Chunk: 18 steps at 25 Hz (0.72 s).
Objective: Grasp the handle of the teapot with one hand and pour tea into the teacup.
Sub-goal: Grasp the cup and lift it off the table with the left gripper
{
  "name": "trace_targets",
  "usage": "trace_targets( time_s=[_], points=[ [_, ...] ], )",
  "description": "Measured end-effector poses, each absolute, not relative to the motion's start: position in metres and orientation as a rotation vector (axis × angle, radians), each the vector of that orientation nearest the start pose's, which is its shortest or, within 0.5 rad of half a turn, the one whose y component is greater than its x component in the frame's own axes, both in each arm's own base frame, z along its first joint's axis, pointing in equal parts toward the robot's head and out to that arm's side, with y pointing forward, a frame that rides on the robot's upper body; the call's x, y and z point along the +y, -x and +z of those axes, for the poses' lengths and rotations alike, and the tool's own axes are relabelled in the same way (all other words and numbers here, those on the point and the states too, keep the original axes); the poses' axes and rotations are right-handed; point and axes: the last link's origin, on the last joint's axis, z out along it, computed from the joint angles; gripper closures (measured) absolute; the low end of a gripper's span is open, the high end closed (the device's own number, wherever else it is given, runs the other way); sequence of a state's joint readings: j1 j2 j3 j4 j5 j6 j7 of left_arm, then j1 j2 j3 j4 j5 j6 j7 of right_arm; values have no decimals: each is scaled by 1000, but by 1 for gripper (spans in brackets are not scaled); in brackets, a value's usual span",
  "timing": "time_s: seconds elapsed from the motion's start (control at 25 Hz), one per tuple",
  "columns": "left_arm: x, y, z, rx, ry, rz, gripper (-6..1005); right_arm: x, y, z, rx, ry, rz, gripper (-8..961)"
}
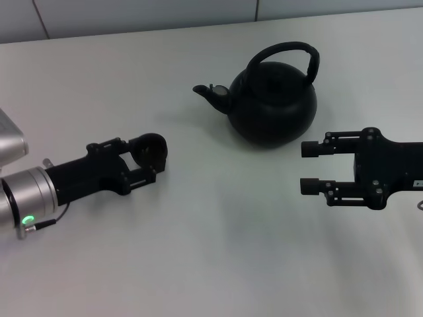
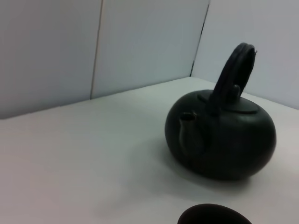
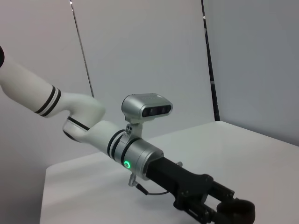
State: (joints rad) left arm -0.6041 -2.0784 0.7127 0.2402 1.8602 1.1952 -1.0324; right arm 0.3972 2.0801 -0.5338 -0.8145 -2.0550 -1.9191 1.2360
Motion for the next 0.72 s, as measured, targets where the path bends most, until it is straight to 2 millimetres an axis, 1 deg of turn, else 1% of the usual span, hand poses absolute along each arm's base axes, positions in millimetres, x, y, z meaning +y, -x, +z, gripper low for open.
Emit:
trace_targets(
  time_s=[0.24,0.52,0.72],
  points=[
    [327,284,-76,-687,2596,-618,319,269,-278,42,385,2797,828,331],
    [327,283,-78,-688,2600,-617,320,271,-277,42,375,2800,826,331],
    [328,287,-78,-701,2581,-595,320,272,-277,43,370,2801,822,331]
  ],
)
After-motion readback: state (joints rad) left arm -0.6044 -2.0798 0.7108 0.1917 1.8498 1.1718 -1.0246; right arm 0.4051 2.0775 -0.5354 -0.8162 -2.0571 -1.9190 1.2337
